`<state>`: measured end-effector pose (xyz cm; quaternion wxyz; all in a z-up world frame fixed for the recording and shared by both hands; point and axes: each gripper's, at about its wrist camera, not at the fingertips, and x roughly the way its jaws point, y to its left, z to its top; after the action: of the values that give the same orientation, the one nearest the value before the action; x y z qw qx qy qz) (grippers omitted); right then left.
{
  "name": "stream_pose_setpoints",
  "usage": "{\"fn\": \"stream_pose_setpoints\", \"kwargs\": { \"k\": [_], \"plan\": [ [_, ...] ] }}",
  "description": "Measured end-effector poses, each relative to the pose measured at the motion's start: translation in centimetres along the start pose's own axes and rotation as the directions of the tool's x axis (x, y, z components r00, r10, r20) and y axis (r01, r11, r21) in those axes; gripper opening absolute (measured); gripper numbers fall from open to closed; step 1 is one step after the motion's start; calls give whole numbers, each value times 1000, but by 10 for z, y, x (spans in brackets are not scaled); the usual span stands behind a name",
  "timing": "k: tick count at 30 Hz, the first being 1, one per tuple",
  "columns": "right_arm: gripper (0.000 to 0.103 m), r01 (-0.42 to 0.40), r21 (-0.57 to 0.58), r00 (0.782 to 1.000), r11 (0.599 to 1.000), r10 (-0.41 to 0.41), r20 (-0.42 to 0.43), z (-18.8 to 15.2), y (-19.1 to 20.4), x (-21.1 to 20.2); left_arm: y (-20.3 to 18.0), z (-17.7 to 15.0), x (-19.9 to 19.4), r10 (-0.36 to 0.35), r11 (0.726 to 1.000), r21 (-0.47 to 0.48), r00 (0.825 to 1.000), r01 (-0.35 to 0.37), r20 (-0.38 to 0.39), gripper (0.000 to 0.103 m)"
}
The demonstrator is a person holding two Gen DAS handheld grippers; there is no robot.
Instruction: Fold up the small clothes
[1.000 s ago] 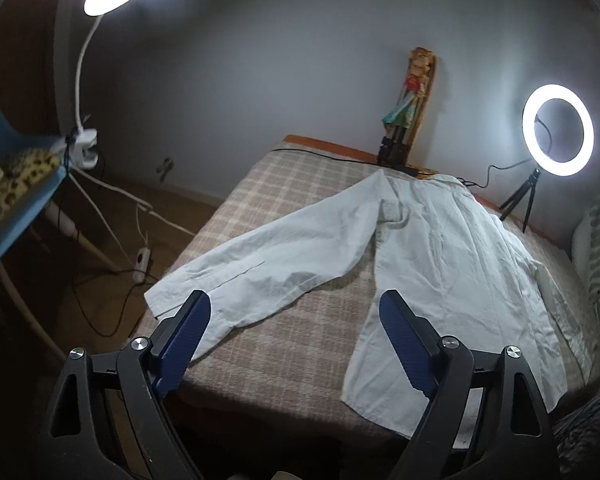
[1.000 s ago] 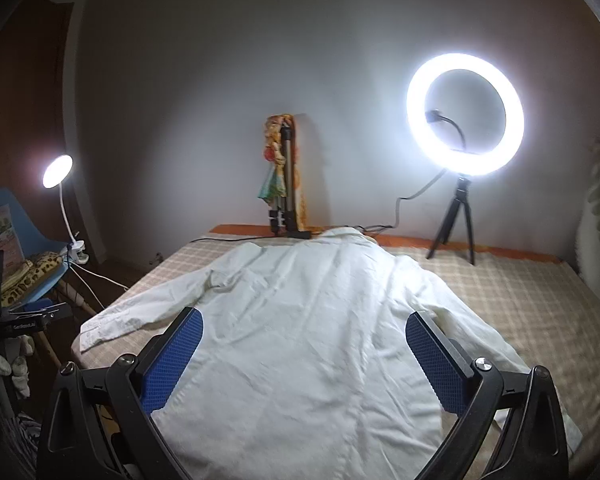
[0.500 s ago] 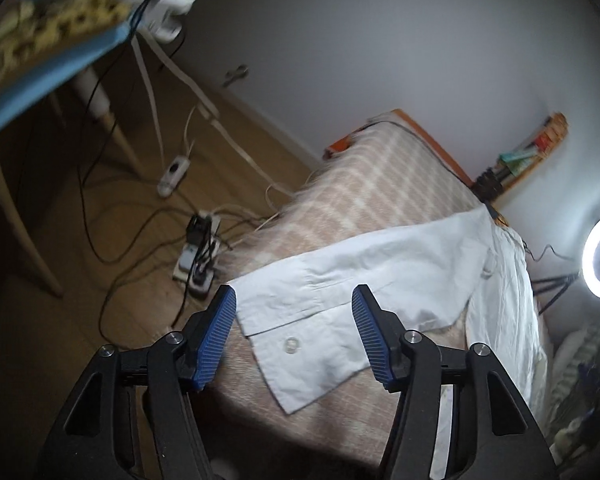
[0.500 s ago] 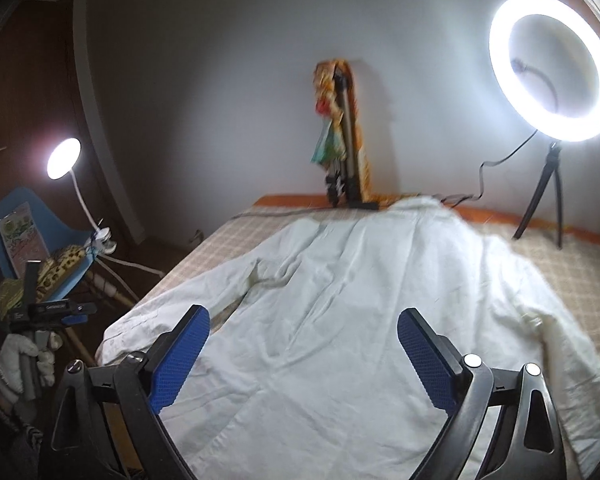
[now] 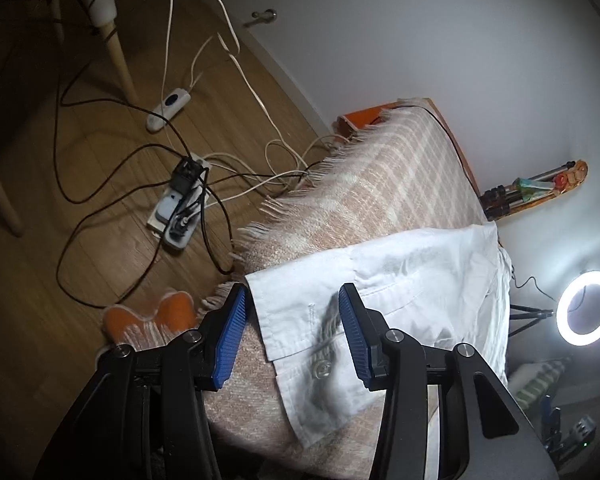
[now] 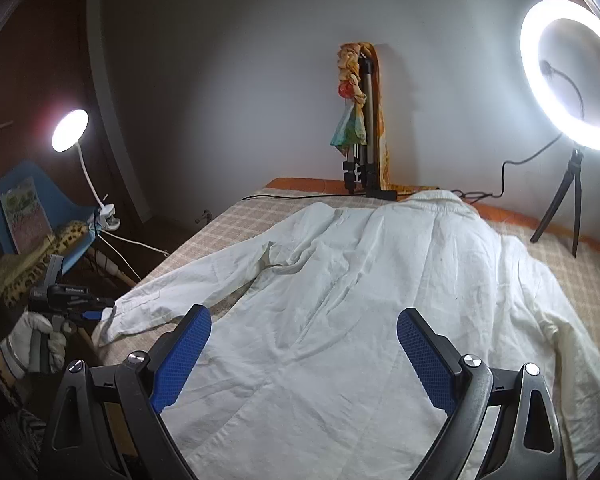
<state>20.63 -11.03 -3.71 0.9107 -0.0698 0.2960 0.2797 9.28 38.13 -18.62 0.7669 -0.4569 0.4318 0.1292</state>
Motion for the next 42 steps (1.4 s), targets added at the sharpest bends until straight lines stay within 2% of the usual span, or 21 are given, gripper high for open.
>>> {"fn": "stream_pose_setpoints", "kwargs": {
  "k": [1,3,4,6,9,13,16,21,25,26,27,30,32,33,36,39,41,42],
  "plan": [
    [96,8,-14,1000,1000,-8,2,0,2,0,-3,0,0,11,1000,18,1000,-11,2,43],
    [96,18,-29,1000,999,-18,1,-1,3,1,-6,-1,-1,34,999,33,999,-34,19,31],
    [96,18,-31,1000,999,-18,-3,-2,2,2,-6,-1,-3,39,999,32,999,-40,27,29],
    [96,15,-27,1000,1000,-15,-12,-2,1,3,-5,-1,-7,42,999,33,998,-43,50,18],
    [96,16,-15,1000,1000,-16,-19,-3,-2,5,-9,-2,-17,22,997,77,994,-30,110,8],
    [96,18,-8,1000,1000,-18,-21,-3,-5,5,-30,-7,-29,8,981,190,984,-42,177,5],
    [96,18,-11,1000,1000,-19,-20,-4,-4,4,-44,-10,-23,4,966,256,987,-45,160,5],
    [96,17,-21,1000,1000,-17,-13,-5,-2,0,-45,-9,-5,66,956,276,990,-99,125,10],
    [96,24,-30,1000,999,-24,-5,-6,-2,-2,-45,-13,-1,88,939,317,985,-132,150,10],
    [96,28,-31,1000,999,-28,-6,-6,-3,-2,-45,-14,-1,99,933,328,981,-149,165,4],
    [96,31,-29,999,999,-32,-7,-7,-4,-2,-44,-14,-3,101,930,333,980,-155,174,3],
    [96,38,-22,999,999,-38,-7,-8,-7,-3,-43,-18,-17,48,942,316,979,-111,200,2],
    [96,44,-21,999,999,-44,-5,-8,-8,-4,-54,-25,-33,-10,940,335,975,-67,222,1],
    [96,49,-22,999,999,-49,-6,-9,-9,-3,-62,-31,-41,-47,931,363,972,-40,228,1],
    [96,61,-18,998,998,-61,-16,-10,-11,1,-82,-42,-58,-89,897,440,959,-40,269,2],
    [96,52,-2,998,999,-52,-30,-11,-13,3,-80,-45,-56,-113,904,427,964,1,239,1],
    [96,48,-6,998,999,-48,-32,-11,-13,4,-88,-54,-49,-98,890,455,972,-11,214,1],
    [96,49,-11,998,999,-50,-32,-11,-12,4,-93,-58,-47,-111,885,466,974,6,198,1]
  ]
}}
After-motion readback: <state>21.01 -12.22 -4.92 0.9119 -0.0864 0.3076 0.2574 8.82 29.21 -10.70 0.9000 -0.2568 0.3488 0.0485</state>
